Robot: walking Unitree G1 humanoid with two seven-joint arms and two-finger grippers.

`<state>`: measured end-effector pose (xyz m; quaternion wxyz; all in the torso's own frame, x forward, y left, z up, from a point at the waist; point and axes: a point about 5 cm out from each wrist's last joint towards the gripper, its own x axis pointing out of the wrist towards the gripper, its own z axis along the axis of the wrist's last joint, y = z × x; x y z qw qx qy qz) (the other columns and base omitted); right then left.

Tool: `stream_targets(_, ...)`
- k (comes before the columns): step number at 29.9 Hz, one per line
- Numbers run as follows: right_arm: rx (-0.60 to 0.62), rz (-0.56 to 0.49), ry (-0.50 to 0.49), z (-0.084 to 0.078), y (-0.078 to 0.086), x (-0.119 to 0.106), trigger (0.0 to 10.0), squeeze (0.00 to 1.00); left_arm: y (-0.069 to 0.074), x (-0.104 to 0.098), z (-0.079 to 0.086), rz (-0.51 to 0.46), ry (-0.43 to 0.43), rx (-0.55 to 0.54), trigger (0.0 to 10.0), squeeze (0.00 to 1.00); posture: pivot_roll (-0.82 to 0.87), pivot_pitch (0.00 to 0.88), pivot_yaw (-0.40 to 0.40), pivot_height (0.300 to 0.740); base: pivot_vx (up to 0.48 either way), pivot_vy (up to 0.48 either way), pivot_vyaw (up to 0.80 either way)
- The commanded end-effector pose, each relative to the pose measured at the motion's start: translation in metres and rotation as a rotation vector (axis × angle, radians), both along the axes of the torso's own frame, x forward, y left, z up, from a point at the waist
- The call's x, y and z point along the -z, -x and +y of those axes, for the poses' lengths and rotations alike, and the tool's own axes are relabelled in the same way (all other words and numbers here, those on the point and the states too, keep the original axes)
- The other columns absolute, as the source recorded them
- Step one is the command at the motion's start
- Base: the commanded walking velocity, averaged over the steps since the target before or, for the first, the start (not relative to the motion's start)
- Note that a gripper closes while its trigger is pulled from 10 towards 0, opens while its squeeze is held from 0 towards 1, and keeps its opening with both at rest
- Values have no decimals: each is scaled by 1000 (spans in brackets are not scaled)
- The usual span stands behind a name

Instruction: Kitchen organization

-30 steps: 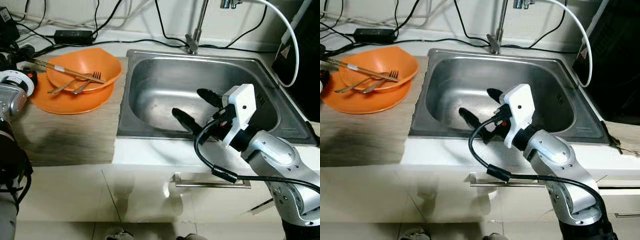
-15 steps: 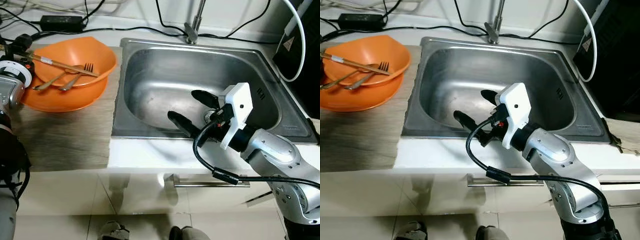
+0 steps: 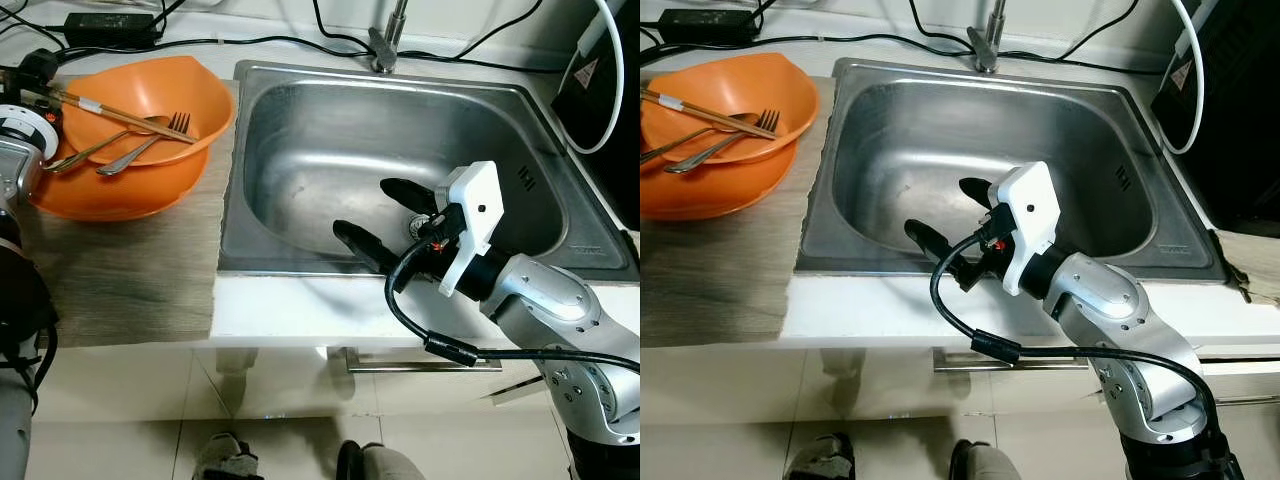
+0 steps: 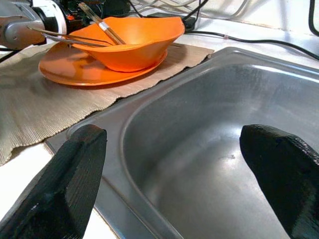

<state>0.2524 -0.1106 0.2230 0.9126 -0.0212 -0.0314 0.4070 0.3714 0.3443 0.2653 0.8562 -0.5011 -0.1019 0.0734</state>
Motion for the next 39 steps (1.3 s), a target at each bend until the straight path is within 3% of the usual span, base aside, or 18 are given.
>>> stream_targets(1, 6, -9, -1, -2, 1, -5, 10000, 0, -2, -7, -2, 0, -29, 9, 0, 0, -161, 214, -92, 740, 0, 0, 0)
stream_targets(39, 8, -25, -3, -1, -4, -7, 10000, 0, 1, -11, 3, 17, -114, 3, 0, 0, -158, 198, -88, 740, 0, 0, 0)
